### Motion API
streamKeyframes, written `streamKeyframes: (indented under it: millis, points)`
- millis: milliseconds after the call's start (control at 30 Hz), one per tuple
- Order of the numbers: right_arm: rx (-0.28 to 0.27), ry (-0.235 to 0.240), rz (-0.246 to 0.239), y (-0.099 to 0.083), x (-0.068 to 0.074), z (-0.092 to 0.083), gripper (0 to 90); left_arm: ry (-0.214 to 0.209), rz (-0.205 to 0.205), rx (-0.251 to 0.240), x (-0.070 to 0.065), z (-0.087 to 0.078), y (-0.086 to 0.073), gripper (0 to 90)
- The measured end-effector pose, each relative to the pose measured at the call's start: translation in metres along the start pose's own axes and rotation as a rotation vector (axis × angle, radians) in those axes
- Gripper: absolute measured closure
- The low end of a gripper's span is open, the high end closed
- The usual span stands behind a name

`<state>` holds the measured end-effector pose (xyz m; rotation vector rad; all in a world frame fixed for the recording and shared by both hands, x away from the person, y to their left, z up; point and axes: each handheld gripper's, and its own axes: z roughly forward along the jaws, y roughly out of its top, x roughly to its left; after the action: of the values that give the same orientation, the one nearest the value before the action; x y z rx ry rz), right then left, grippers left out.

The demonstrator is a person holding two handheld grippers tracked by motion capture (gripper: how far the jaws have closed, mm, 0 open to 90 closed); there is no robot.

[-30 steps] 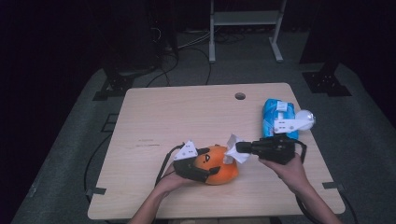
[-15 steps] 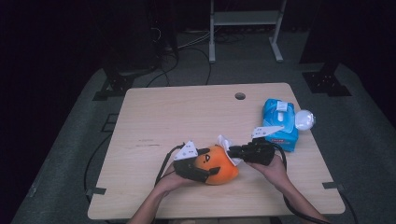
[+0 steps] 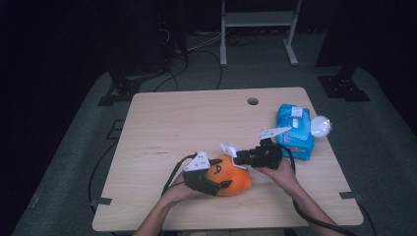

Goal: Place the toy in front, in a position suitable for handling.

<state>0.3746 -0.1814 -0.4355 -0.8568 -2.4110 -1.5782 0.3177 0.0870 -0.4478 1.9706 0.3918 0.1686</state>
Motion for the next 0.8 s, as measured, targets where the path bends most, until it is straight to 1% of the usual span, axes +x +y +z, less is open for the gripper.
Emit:
streamKeyframes:
  millis: [67, 100, 167, 233, 333, 367, 400, 433, 467, 500, 533, 567, 600, 667, 733, 800]
  points:
    - [-0.001, -0.014, -0.008, -0.002, 0.001, 0.0, 80.8, -0.002, 0.004, -0.003, -0.001, 0.0, 0.0, 18.7]
    - [-0.004, -0.023, -0.018, -0.002, 0.002, -0.001, 84.5, -0.002, 0.005, -0.005, -0.001, 0.0, 0.0, 18.7]
    - [-0.007, -0.034, -0.041, -0.002, 0.006, -0.005, 87.2, -0.003, 0.012, -0.004, -0.002, 0.0, 0.0, 18.5]
    - [-0.005, -0.031, -0.072, 0.0, 0.011, -0.01, 87.6, -0.003, 0.008, -0.009, -0.001, 0.0, -0.001, 18.5]
    - [-0.005, -0.001, -0.101, 0.001, 0.024, -0.019, 87.7, -0.007, -0.007, -0.019, 0.001, 0.0, -0.002, 18.5]
    - [0.0, 0.012, -0.125, 0.0, 0.034, -0.026, 87.7, -0.008, -0.009, -0.021, 0.001, 0.0, -0.002, 18.4]
    - [-0.002, 0.027, -0.13, 0.0, 0.038, -0.03, 87.7, -0.009, -0.008, -0.02, 0.001, 0.0, -0.002, 18.4]
    - [-0.002, 0.027, -0.13, 0.0, 0.038, -0.03, 87.7, -0.007, -0.006, -0.022, 0.001, 0.0, -0.002, 18.4]
    - [-0.002, 0.037, -0.135, -0.001, 0.041, -0.034, 87.7, -0.006, -0.004, -0.02, 0.001, 0.0, -0.002, 18.3]
    - [0.005, 0.04, -0.143, -0.003, 0.045, -0.038, 87.7, -0.005, -0.003, -0.021, 0.001, 0.0, -0.002, 18.2]
    - [0.01, 0.052, -0.137, -0.004, 0.048, -0.042, 87.7, -0.005, -0.002, -0.023, 0.001, 0.0, -0.003, 18.0]
    - [0.026, 0.065, -0.139, -0.007, 0.053, -0.051, 87.6, -0.004, -0.002, -0.024, 0.002, 0.0, -0.003, 17.9]
    - [0.026, 0.065, -0.139, -0.007, 0.053, -0.051, 87.6, -0.004, -0.004, -0.024, 0.002, 0.0, -0.003, 17.9]
    - [0.054, 0.087, -0.136, -0.01, 0.056, -0.057, 87.6, -0.002, -0.003, -0.027, 0.002, 0.0, -0.003, 17.8]
    - [0.082, 0.079, -0.139, -0.013, 0.056, -0.06, 87.5, 0.001, 0.0, -0.03, 0.001, 0.001, -0.003, 17.7]
    - [0.101, 0.07, -0.138, -0.013, 0.054, -0.058, 87.5, 0.002, 0.006, -0.028, 0.001, 0.001, -0.002, 17.7]
